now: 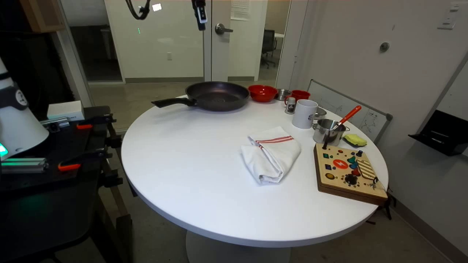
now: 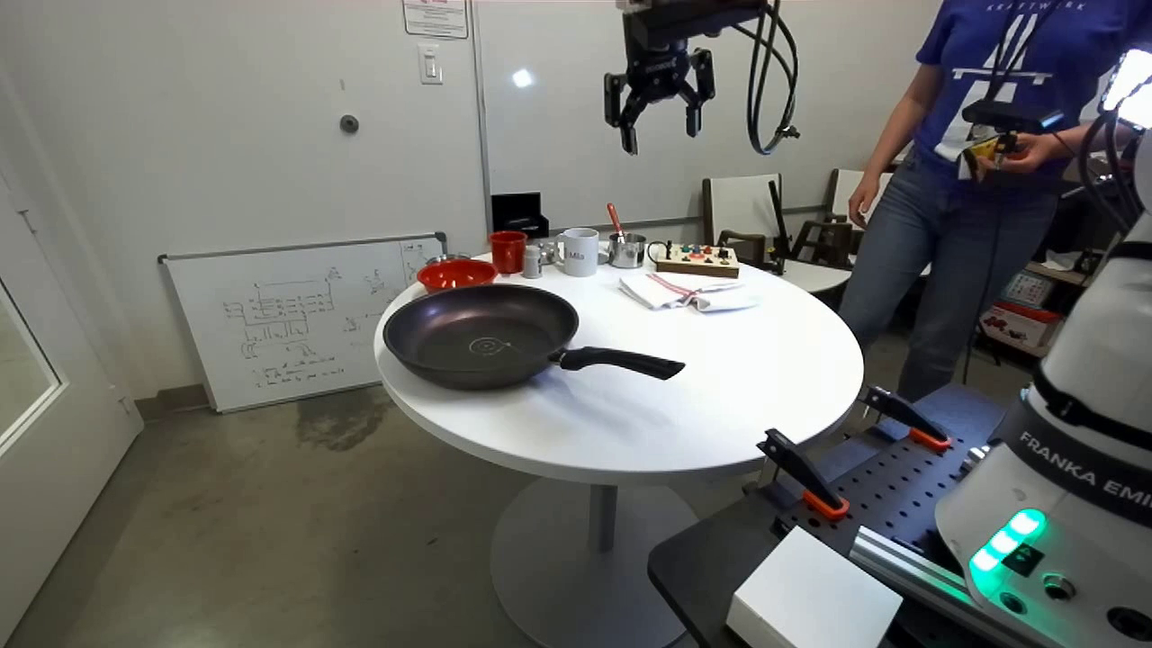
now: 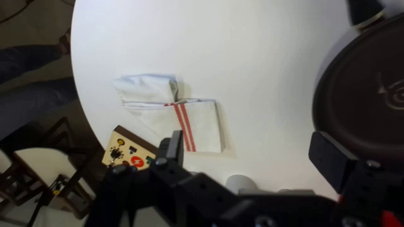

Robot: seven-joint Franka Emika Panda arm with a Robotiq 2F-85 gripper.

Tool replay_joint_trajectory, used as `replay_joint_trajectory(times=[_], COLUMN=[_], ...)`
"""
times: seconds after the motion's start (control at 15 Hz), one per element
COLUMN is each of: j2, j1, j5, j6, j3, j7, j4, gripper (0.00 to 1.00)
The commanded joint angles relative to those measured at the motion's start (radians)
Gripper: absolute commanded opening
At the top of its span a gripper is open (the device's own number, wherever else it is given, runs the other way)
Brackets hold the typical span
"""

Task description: Fold the towel in half

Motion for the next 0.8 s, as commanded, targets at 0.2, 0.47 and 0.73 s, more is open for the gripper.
replay_joint_trajectory(times=[0.2,0.47,0.73], j2=[0.194,0.375,0.487], j1=[-0.107,-0.136,-0.197], j5=[-0.415,-0.402,-0.161], j6=[0.215,0.195,0.151], j3=[-0.142,-0.269,-0.353], j7=[0.442,0.546,0.411], j4=[-0.102,-0.049,0.066], gripper=[1.00,1.00,1.00])
